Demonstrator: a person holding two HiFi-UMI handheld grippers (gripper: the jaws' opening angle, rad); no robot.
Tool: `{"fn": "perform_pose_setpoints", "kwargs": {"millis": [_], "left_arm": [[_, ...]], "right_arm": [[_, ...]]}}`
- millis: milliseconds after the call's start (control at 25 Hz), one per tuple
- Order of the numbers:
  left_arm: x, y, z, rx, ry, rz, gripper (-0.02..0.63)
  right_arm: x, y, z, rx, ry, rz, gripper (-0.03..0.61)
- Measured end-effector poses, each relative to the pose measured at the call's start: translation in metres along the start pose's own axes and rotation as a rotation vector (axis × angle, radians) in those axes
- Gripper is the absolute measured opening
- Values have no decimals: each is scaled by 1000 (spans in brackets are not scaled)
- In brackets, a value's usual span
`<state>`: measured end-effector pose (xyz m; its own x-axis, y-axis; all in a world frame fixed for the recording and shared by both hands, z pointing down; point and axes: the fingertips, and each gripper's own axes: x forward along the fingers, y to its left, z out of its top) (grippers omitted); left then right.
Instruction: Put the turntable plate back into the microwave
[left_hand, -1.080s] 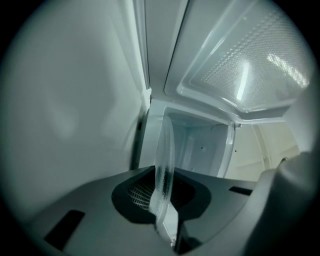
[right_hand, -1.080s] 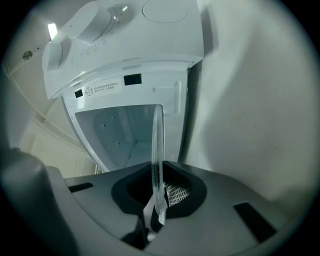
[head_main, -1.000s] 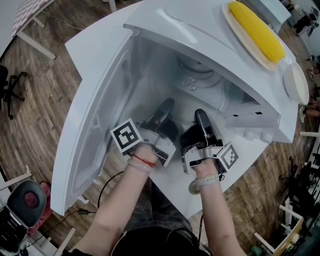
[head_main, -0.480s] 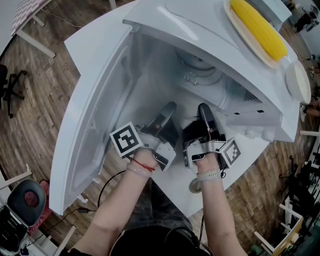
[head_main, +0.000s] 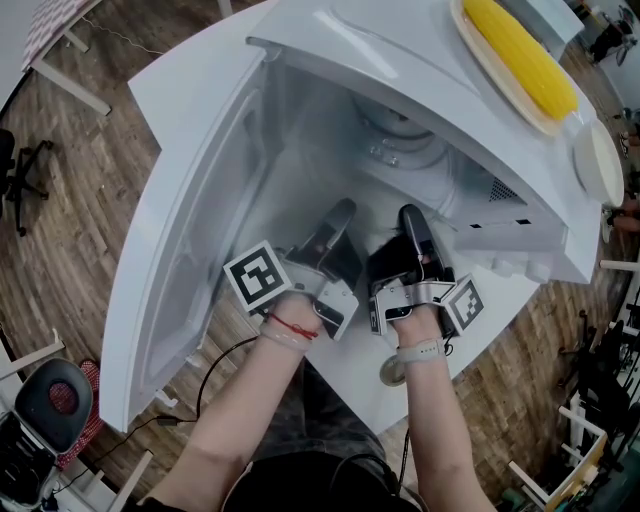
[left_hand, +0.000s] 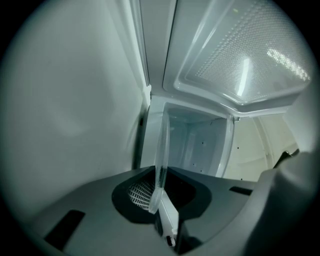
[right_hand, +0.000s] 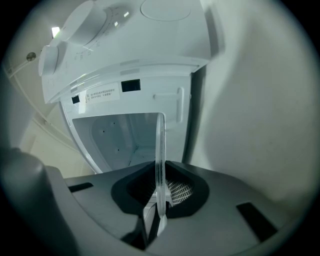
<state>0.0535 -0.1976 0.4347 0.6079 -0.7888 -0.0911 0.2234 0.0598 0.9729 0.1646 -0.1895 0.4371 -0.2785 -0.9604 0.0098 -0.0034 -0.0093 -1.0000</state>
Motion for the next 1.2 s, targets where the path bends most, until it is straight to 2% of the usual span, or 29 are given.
{"fn": "perform_pose_setpoints", "kwargs": {"millis": [800,1200], "left_arm": [[17,1,8,-13,-19,-7,44],[28,1,8,-4,5,-22,44]], "right_arm": [[-4,1,-8,3,4,20,43],[-5,-1,-13,10,24,14,43]]}}
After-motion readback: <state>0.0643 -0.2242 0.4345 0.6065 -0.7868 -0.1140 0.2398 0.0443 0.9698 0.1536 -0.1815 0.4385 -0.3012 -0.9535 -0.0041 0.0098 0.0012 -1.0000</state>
